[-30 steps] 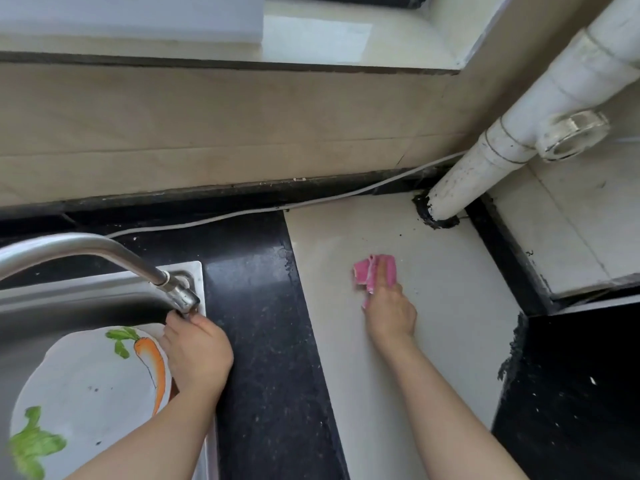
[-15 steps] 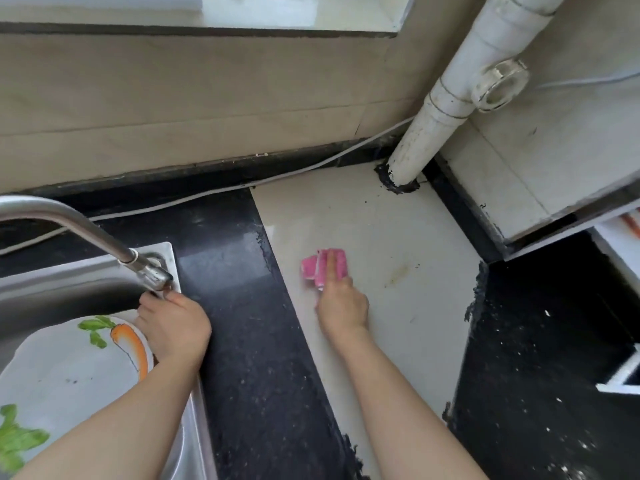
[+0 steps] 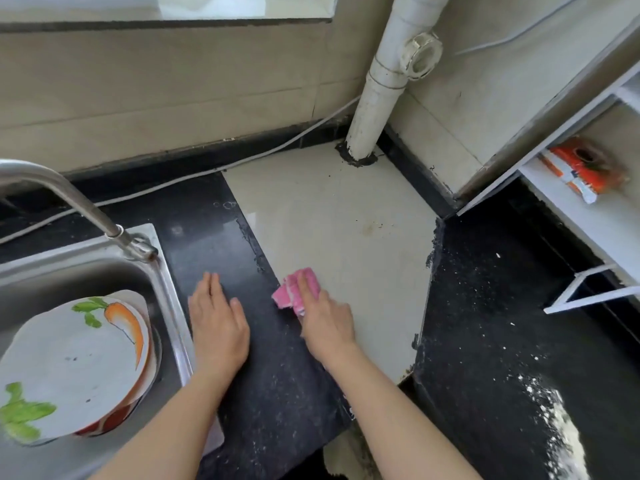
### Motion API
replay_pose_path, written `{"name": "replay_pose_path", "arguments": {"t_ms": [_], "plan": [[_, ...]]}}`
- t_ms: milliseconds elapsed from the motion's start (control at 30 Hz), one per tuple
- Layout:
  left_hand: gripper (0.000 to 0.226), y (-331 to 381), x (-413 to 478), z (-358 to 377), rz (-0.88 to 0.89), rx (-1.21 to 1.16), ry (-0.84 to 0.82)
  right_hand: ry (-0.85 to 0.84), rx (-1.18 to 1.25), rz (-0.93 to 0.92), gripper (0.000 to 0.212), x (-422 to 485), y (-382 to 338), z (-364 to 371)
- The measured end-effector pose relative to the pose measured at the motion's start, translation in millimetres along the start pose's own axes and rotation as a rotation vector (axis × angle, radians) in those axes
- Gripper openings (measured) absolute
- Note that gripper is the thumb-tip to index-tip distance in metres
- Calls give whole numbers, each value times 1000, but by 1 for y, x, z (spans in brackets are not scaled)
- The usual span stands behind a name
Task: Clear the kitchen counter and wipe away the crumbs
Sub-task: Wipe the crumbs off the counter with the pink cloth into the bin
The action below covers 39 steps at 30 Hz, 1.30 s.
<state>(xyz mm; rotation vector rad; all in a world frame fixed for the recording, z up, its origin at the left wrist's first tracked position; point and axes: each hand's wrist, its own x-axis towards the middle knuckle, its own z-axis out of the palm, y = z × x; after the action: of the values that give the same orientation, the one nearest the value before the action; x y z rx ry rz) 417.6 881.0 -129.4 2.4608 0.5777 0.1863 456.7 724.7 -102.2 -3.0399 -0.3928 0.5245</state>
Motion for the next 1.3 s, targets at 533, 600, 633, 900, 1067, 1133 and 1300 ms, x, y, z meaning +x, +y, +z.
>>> {"name": "replay_pose_path", "arguments": {"t_ms": [533, 600, 633, 900, 1067, 1133, 1300], "plan": [[53, -9, -32, 4, 98, 95, -189, 63, 9, -6, 78, -65, 49, 16], [54, -6, -32, 5, 94, 112, -193, 19, -55, -117, 81, -76, 41, 33], [54, -5, -32, 4, 92, 122, -193, 12, -82, -121, 83, -79, 48, 38], [49, 20, -26, 18, 36, 135, -124, -14, -129, 444, 86, -76, 172, -4], [49, 53, 9, 38, 96, 83, -111, 173, 394, 427, 71, -42, 190, -47], [49, 69, 33, 48, 94, 71, -91, 209, 503, 337, 64, -13, 180, -60], [50, 88, 105, 64, 23, 73, -2, 150, 492, 75, 69, 71, 121, -70]]}}
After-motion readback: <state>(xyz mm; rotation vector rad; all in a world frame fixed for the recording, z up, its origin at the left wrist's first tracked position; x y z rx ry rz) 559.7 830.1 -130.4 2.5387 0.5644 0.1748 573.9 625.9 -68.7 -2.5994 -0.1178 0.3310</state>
